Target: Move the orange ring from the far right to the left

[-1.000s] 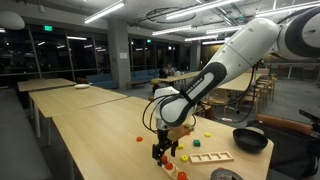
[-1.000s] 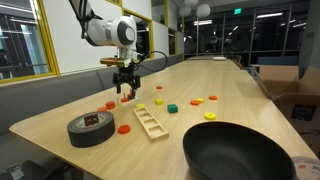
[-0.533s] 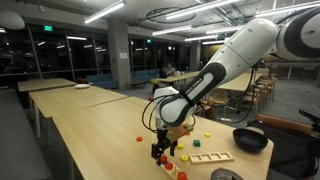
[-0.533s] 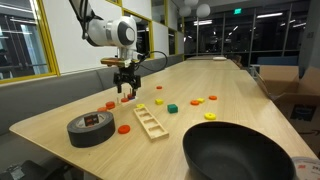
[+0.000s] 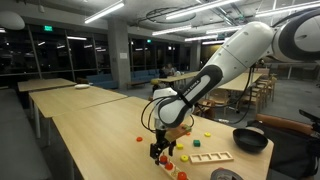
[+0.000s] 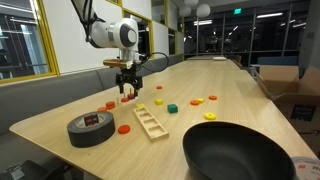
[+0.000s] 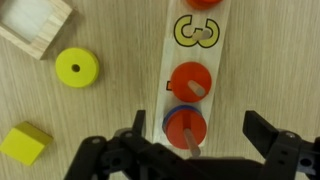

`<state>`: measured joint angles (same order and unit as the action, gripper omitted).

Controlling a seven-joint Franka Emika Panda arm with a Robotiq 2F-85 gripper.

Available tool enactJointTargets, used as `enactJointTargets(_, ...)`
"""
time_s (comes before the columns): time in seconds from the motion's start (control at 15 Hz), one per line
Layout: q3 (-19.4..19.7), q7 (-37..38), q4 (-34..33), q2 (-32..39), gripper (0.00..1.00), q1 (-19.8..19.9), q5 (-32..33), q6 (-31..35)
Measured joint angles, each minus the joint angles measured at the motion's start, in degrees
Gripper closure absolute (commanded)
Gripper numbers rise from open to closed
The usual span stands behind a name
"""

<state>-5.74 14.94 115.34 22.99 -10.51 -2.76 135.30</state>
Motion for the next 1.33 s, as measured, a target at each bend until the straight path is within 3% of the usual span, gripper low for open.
enactJointTargets(0.07,0.00,0.05,-0.15,0.21,0.00,0.00,0.01,0.12)
enactJointTargets(0.13,0.02,0.08,-0.27,0.38,0.25,-0.01,0.01,0.18)
enactJointTargets(0.27,0.05,0.10,-0.53,0.65,0.34,-0.01,0.01,0.35)
enactJointTargets(0.67,0.18,0.10,-0.90,0.83,0.80,-0.01,0.01,1.45)
enactJointTargets(1.33,1.13,0.82,-0.88,-0.26,0.79,-0.04,1.60,1.99)
